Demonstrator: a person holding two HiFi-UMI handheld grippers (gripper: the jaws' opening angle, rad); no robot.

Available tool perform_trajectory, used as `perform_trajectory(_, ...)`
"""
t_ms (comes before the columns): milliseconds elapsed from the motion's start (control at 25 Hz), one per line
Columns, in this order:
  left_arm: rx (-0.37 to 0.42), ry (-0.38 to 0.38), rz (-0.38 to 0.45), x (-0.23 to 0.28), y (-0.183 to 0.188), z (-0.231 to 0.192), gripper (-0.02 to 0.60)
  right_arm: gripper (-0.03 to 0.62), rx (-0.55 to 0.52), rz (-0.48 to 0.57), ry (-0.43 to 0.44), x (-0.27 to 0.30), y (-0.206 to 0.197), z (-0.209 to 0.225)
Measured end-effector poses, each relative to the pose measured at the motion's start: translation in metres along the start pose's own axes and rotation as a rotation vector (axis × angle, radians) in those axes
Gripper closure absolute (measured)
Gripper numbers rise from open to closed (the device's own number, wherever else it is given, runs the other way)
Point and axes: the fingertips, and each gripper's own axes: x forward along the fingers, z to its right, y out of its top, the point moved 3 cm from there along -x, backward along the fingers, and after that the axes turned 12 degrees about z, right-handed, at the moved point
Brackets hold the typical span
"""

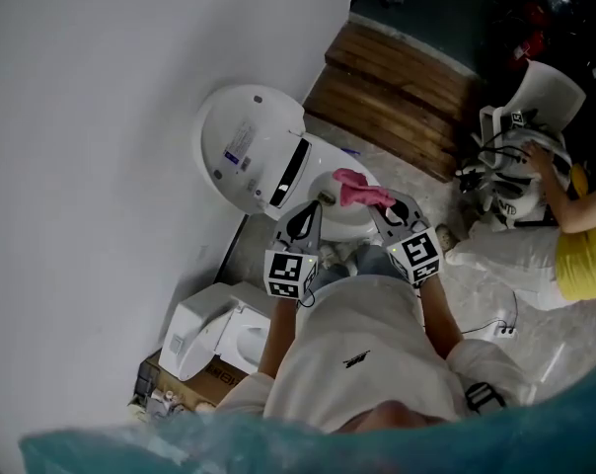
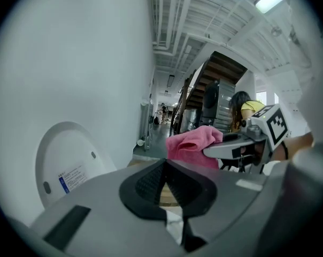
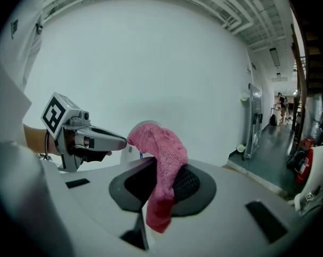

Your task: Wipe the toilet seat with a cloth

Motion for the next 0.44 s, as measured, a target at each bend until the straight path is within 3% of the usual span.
perform_trajectory(440,0.015,-0.007,0.001,0.006,0.008,-0.015,0.572,0.542,0.002,0.012,-0.006,0.017,0.006,0.002)
